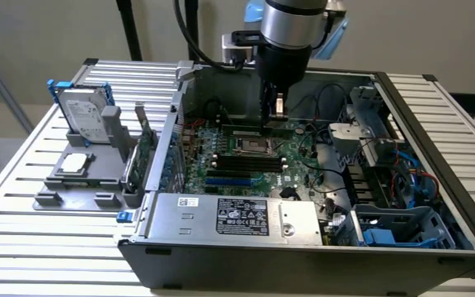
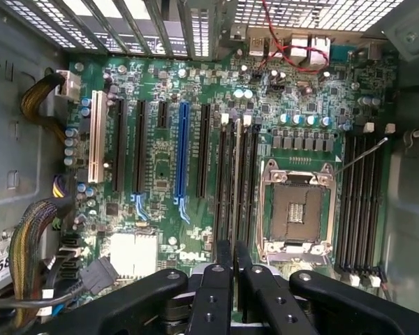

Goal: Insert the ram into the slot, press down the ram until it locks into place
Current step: 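Insert the ram into the slot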

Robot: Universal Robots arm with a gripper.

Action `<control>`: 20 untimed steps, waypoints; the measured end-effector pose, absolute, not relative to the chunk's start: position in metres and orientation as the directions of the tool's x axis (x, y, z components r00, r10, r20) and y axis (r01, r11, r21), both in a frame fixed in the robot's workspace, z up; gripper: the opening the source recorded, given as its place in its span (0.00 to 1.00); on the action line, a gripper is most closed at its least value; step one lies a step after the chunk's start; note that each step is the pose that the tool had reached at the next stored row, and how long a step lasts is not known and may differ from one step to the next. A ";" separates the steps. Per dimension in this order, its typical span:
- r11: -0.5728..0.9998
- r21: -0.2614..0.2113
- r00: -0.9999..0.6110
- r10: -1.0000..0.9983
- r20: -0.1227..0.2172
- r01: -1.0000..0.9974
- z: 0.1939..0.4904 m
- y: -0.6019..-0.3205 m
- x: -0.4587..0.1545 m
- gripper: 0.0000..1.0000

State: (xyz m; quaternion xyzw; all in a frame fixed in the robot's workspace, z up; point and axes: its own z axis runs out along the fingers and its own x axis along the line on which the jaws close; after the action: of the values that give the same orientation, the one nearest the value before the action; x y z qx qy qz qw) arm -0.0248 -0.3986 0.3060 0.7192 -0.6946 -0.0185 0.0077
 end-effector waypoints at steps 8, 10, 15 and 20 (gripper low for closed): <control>-0.035 0.037 0.035 -0.999 -0.016 -0.999 0.291 -0.400 -0.026 0.13; -0.035 0.036 0.035 -0.999 -0.016 -0.999 0.288 -0.400 -0.026 0.13; -0.035 0.033 0.035 -0.999 -0.016 -0.999 0.279 -0.400 -0.028 0.13; -0.035 0.026 0.035 -0.999 -0.015 -0.999 0.270 -0.400 -0.030 0.13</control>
State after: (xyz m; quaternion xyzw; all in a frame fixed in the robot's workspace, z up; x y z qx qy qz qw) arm -0.0296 -0.4001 0.2697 0.7193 -0.6946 -0.0146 0.0041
